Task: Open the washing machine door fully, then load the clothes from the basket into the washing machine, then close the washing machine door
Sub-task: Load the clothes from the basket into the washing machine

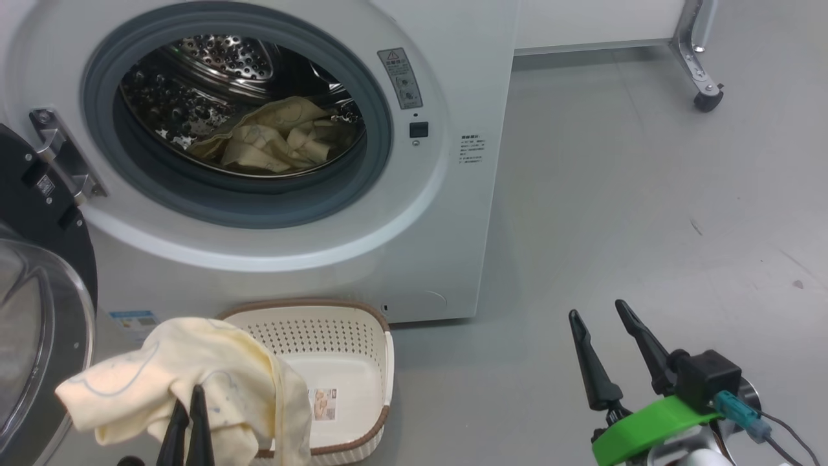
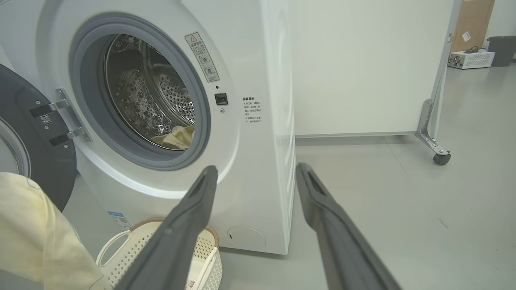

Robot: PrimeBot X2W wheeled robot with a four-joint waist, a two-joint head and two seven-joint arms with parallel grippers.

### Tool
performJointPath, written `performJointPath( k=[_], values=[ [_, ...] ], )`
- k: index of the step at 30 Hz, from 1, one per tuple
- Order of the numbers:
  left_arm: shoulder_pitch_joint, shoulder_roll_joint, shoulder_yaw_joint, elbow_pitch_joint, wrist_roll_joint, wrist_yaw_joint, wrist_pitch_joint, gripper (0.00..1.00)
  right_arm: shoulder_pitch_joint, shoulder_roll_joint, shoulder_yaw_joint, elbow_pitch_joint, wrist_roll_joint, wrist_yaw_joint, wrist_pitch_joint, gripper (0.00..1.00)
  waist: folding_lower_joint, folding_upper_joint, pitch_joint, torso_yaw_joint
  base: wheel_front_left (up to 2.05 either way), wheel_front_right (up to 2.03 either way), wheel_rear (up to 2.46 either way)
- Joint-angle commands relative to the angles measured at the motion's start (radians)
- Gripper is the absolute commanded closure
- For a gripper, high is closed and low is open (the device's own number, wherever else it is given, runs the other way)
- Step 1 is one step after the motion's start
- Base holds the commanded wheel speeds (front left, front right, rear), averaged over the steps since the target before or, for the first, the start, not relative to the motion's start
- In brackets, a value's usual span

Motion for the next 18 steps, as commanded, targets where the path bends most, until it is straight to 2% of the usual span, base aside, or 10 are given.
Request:
performJointPath(
  k=[1,18],
  values=[
    [-0.034,0.003,0.026,-0.048,-0.006,0.005,-0.014,1.0,-0.032,-0.009,0.015,-0.035,-0.004,0.002,-0.006,0.0,0.0001,0.0,-0.004,0.0,0.0,0.0,0.0],
    [-0.028,0.003,0.035,-0.071,0.021,-0.004,-0.014,1.0,-0.027,-0.009,0.029,-0.039,0.005,0.002,-0.006,0.0,0.0001,0.0,-0.003,-0.009,0.0,0.0,0.0]
  ],
)
